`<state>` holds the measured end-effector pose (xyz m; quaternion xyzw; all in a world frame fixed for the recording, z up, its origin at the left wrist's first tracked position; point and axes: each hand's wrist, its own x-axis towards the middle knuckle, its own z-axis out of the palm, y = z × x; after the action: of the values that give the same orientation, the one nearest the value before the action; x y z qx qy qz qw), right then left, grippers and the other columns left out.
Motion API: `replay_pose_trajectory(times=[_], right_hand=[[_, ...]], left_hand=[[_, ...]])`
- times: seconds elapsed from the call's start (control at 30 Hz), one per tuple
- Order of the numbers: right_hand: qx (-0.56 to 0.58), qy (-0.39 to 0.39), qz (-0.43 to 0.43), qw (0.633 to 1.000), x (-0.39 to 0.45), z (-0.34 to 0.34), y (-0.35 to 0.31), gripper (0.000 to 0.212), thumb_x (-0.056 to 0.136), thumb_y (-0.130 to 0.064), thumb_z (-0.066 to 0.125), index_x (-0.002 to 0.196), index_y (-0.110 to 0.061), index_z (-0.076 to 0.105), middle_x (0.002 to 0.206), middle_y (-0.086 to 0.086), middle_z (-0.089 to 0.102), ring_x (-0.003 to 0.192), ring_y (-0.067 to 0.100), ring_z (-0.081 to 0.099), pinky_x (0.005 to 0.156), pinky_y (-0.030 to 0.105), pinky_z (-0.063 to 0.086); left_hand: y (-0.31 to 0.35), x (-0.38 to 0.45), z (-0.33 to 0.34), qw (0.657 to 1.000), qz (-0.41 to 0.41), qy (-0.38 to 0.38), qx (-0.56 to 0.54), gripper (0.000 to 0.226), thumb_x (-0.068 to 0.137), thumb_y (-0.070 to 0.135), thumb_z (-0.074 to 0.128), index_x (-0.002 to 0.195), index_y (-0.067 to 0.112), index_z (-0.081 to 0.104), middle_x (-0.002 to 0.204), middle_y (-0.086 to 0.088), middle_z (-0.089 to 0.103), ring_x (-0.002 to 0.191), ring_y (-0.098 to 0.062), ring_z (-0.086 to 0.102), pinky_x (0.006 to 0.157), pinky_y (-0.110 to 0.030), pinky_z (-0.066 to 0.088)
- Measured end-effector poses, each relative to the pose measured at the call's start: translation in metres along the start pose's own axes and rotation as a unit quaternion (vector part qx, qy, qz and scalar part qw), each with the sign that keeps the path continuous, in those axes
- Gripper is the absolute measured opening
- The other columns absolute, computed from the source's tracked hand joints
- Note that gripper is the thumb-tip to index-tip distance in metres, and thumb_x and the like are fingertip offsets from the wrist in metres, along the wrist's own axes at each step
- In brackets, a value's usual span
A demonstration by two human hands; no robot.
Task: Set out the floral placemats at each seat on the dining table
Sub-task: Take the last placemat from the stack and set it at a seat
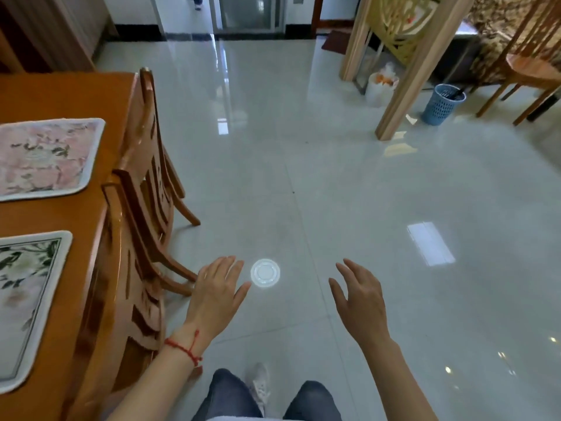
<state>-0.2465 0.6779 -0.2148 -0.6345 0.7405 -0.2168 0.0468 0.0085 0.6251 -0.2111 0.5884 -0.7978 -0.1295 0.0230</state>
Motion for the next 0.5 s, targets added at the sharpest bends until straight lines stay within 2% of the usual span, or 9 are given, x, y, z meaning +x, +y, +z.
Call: replay_pose_trajectory(times=[0.4,0.5], right_hand=[[-0.01,-0.056,-0.049,0.997,0.21,0.061,0.007,0.047,0.087,-0.039,0.039,0.108,-0.007,0.066,0.113,0.013,0.066,0.102,0.031,0.064,0.088,0.042,0.048],[-0.01,-0.07,-0.072,0.995,0.276,0.073,0.011,0.058,0.094,-0.048,0.026,0.108,-0.007,0.066,0.113,0.013,0.066,0.102,0.031,0.063,0.089,0.042,0.048]], left_hand=[[-0.041,0.193,-0.02,0.998,-0.046,0.043,-0.025,0.072,0.095,0.05,0.008,0.11,0.005,0.062,0.108,-0.015,0.067,0.101,-0.031,0.064,0.085,-0.044,0.051],[-0.048,0.251,-0.029,0.997,-0.062,0.046,-0.015,0.071,0.096,0.05,0.008,0.109,0.004,0.062,0.108,-0.015,0.067,0.102,-0.032,0.063,0.085,-0.045,0.05]])
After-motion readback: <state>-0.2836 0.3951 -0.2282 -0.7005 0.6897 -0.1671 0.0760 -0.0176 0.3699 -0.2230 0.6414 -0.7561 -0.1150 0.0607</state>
